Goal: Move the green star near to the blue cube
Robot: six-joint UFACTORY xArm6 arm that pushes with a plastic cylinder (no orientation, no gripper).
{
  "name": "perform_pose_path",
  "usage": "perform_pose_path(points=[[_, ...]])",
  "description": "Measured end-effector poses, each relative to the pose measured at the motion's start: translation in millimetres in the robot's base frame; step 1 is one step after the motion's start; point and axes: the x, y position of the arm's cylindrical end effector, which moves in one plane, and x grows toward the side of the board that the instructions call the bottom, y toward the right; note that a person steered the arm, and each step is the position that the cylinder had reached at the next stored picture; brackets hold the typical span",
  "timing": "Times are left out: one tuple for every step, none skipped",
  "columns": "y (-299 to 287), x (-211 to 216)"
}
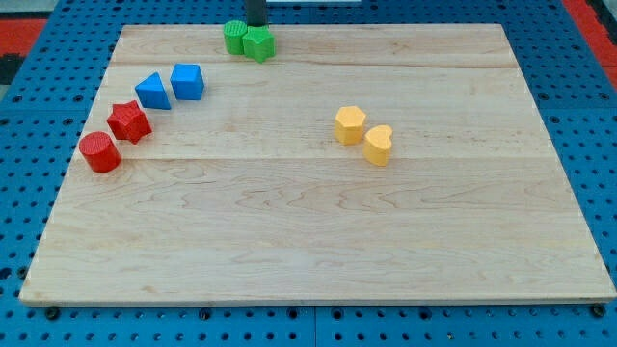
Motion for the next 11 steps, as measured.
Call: perform_pose_path(points=[[8.2, 52.1], [8.2, 100.2], [8.4, 100.4], [59.0, 106.7], [51.4, 137.0], [5.6, 148.8], [3.6, 112.9], [-8.4, 109.6], [-23.5, 142.5], [16.4, 104.4], [24.2, 33.9]])
